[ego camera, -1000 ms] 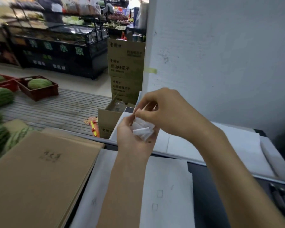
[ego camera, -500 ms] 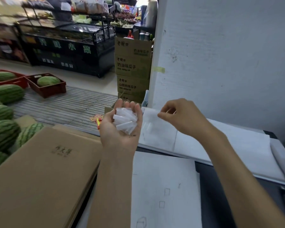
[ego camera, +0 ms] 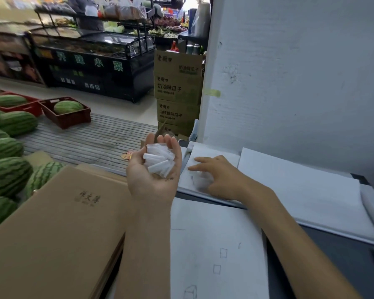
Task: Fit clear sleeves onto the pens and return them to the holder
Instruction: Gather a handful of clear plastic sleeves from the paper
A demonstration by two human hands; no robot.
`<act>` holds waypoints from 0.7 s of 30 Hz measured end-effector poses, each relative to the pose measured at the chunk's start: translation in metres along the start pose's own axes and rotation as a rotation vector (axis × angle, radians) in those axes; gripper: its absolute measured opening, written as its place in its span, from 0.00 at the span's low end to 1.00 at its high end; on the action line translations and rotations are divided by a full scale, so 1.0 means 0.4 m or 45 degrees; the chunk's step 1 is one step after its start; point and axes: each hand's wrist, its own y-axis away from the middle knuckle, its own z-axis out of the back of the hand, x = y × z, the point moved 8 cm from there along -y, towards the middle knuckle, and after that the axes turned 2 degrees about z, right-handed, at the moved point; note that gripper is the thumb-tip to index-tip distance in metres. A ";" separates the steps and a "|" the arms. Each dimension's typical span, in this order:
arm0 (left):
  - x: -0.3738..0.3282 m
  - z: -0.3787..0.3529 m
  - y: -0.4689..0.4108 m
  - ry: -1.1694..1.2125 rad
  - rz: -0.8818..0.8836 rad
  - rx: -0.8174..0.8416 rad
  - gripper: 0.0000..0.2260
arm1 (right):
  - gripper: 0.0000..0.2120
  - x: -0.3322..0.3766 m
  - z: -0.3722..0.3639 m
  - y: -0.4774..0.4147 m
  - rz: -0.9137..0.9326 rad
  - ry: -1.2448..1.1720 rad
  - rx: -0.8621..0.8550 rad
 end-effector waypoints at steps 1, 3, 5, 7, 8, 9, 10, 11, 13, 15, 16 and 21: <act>0.003 0.000 -0.001 0.000 0.006 0.001 0.12 | 0.31 -0.001 0.006 0.004 -0.016 0.007 -0.008; 0.007 0.002 -0.005 -0.009 0.019 -0.008 0.12 | 0.30 0.000 0.019 0.009 -0.042 0.005 -0.013; 0.007 0.004 -0.008 -0.011 0.026 -0.009 0.12 | 0.29 0.000 0.025 0.012 -0.077 -0.014 0.032; 0.008 0.006 -0.012 -0.008 0.028 -0.012 0.12 | 0.27 0.001 0.026 0.014 -0.106 -0.015 0.073; 0.009 0.007 -0.014 -0.005 0.031 -0.016 0.13 | 0.27 0.003 0.028 0.015 -0.110 -0.001 0.067; 0.010 0.007 -0.015 -0.002 0.033 -0.018 0.13 | 0.27 0.005 0.032 0.017 -0.109 0.015 0.042; 0.011 0.007 -0.015 0.000 0.033 -0.019 0.12 | 0.29 0.007 0.036 0.018 -0.104 0.025 0.006; 0.012 0.006 -0.016 0.001 0.034 -0.018 0.12 | 0.29 0.009 0.040 0.020 -0.097 0.032 -0.033; 0.014 0.006 -0.015 0.002 0.040 -0.015 0.12 | 0.27 0.010 0.044 0.019 -0.079 0.034 -0.098; 0.015 0.006 -0.015 0.011 0.047 -0.014 0.12 | 0.22 0.005 0.046 0.015 -0.075 0.019 -0.147; 0.016 0.007 -0.016 0.015 0.047 -0.016 0.12 | 0.19 0.001 0.048 0.012 -0.084 0.009 -0.164; 0.020 0.008 -0.015 0.013 0.049 -0.034 0.11 | 0.14 -0.024 0.054 0.007 -0.111 -0.005 -0.190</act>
